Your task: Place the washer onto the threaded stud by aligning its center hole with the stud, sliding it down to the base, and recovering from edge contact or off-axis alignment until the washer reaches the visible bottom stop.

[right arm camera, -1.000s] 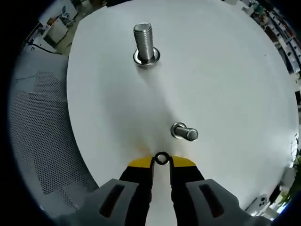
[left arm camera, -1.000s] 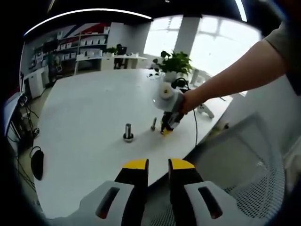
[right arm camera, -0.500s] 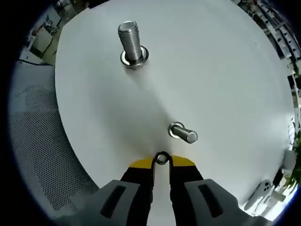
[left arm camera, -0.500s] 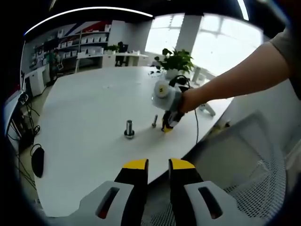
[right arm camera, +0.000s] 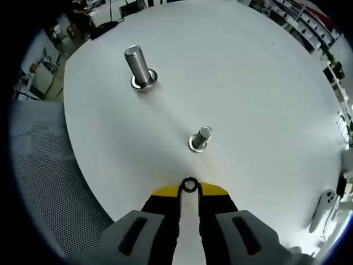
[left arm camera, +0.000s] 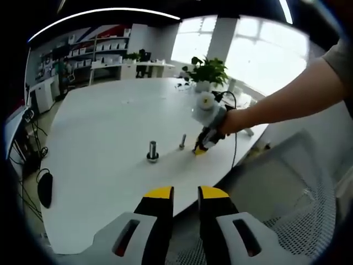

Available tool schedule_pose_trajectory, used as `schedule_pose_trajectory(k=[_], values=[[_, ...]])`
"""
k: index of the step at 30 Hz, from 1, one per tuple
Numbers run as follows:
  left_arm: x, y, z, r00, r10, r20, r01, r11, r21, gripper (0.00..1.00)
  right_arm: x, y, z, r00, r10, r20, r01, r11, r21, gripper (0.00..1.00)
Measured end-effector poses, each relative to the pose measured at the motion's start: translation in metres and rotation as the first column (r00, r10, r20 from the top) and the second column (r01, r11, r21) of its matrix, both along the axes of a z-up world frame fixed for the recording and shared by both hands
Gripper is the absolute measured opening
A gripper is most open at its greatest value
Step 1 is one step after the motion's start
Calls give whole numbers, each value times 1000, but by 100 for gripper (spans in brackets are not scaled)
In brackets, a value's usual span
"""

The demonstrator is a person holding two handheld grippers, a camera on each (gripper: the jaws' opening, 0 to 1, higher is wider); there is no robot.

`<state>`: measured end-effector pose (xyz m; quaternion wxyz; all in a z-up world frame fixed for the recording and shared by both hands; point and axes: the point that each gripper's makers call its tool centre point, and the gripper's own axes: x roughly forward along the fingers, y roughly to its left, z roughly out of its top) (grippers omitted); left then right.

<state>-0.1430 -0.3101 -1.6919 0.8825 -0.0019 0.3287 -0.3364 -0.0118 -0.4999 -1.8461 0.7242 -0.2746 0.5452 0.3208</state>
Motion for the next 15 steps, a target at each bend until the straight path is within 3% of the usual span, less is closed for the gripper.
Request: schedule_pose_trajectory(k=[10,15], values=[[-3,-1,-2,1000,-12,-12,12,1000,3,15,20,11,40,996,-31,79,24,996,84,13],[-2,-1,0,1000,-7,-4,7,1000,-4,15,25,11,50,994,-13,105,4,996,86,13]])
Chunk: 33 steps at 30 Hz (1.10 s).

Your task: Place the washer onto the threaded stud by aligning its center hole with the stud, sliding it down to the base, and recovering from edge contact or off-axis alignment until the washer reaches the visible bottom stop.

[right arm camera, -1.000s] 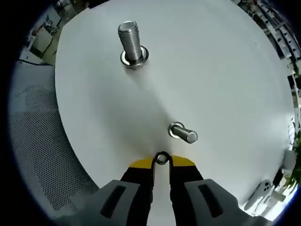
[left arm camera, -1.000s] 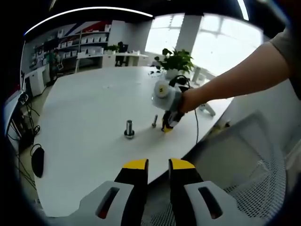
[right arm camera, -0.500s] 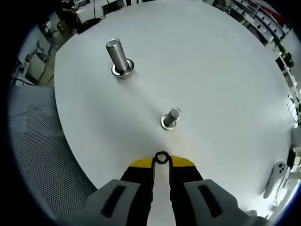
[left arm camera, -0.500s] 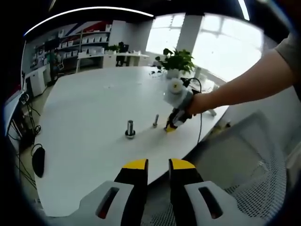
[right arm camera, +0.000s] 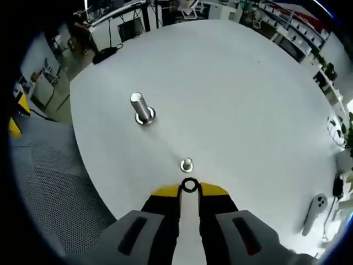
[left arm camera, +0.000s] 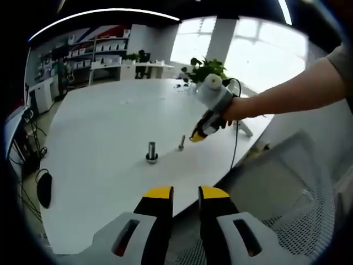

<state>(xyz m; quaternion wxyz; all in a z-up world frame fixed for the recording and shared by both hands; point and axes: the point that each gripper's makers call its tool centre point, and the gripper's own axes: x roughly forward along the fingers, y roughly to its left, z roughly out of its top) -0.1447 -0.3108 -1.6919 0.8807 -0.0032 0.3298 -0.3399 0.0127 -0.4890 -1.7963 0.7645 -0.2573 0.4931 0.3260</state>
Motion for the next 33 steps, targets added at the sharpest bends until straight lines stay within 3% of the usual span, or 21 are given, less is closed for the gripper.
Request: schedule_pose_trajectory(k=[10,14,33], values=[[-2,1,-2,1000,3,-11,-2,1000,3,18,6,14,17,998,38,48,-40,999,29,13],[0,1,0,1000,10,-1,-10,1000,-3,18,7,20,15,995,83,62,-84,996,16,13],[-2,1,-2,1000,-3,-6,3,1000,4,18,11,23,0,994,107,31,-106,994,-40,13]])
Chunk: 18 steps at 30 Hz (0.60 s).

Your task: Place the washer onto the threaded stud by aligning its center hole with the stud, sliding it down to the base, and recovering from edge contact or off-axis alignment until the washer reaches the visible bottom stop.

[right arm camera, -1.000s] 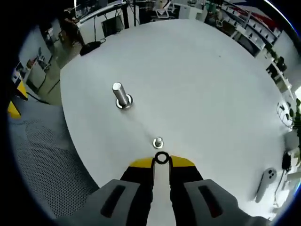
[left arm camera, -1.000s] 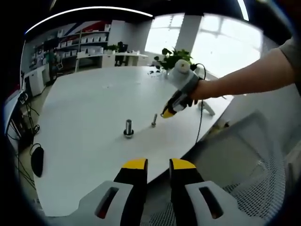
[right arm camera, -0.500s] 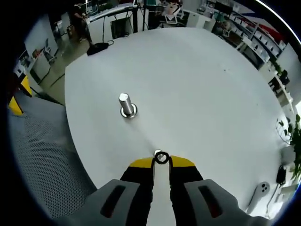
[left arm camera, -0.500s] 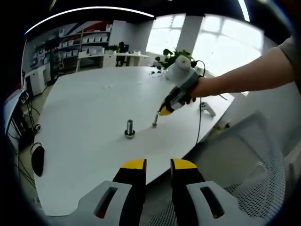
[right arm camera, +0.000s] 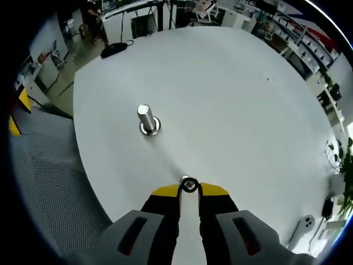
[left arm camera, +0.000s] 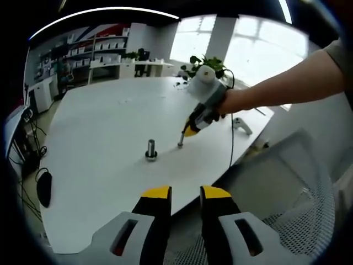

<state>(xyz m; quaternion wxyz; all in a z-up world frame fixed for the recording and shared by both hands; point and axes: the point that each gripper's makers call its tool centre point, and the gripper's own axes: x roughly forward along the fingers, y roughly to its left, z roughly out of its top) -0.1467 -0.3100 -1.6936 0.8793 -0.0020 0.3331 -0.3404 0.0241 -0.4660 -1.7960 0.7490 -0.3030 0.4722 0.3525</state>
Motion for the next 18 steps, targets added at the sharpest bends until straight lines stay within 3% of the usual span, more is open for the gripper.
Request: schedule_pose_trajectory(k=[18], values=[[0,-2,1,1000,-6,3,6,1000,-9,18,1,0,-30,998,4,-65,-7,998,-59,14]])
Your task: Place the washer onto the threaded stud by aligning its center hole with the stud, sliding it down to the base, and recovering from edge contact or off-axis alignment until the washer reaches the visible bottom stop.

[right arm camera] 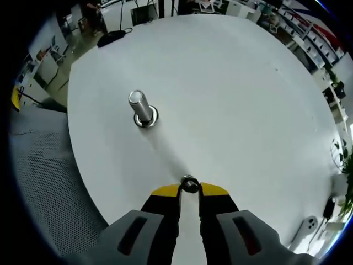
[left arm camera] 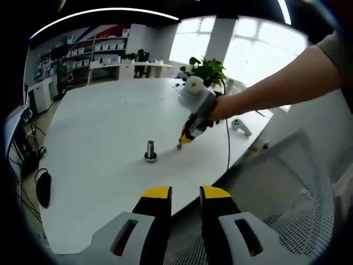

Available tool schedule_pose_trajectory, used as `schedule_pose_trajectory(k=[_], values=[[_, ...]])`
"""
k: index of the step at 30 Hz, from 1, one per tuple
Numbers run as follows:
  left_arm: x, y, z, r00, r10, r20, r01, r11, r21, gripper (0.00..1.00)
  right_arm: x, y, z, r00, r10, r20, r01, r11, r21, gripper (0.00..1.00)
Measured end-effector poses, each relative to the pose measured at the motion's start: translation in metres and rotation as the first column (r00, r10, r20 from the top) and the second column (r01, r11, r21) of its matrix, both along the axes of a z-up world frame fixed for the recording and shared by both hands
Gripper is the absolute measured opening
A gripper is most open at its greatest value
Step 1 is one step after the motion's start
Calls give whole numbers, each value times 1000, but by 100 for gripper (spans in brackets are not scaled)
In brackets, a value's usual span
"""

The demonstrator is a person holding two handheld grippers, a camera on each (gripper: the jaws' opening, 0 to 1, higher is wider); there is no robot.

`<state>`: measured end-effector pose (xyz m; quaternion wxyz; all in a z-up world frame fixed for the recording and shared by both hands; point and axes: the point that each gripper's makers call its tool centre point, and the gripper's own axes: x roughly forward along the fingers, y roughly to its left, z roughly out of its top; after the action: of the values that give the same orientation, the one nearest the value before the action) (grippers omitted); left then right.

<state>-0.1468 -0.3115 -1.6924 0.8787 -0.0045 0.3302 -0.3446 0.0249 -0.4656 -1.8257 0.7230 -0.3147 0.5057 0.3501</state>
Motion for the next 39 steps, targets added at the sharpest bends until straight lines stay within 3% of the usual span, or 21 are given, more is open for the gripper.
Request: schedule_pose_trajectory(k=[11,19,25,29,30,32,39], values=[[0,-1,1,1000,-6,-1,6,1000,-8,17,-4,-6,-18,999,-41,-15,41,999,-6,14],[1,-3,2,1000,-14,3,14,1000,-12,17,-8,-10,-1,998,-49,50,47,998,47,18],[2,-4,4,1000,-15,14,16,1000,-21,16,-18,-32,15,991,-87,100,77,993,92,18],[2,-2,4,1000,-6,14,7,1000,-25,16,-29,-41,30,976,-188,107,168,970,175,21],[3,-1,5,1000,4,15,-4,1000,-29,16,-31,-42,40,964,-238,115,205,948,246,22],[5,0,7,1000,21,23,-20,999,-40,17,-35,-45,49,956,-268,121,225,931,287,22],[9,3,15,997,51,59,-47,997,-64,19,-54,-52,81,944,-297,141,215,882,420,26]])
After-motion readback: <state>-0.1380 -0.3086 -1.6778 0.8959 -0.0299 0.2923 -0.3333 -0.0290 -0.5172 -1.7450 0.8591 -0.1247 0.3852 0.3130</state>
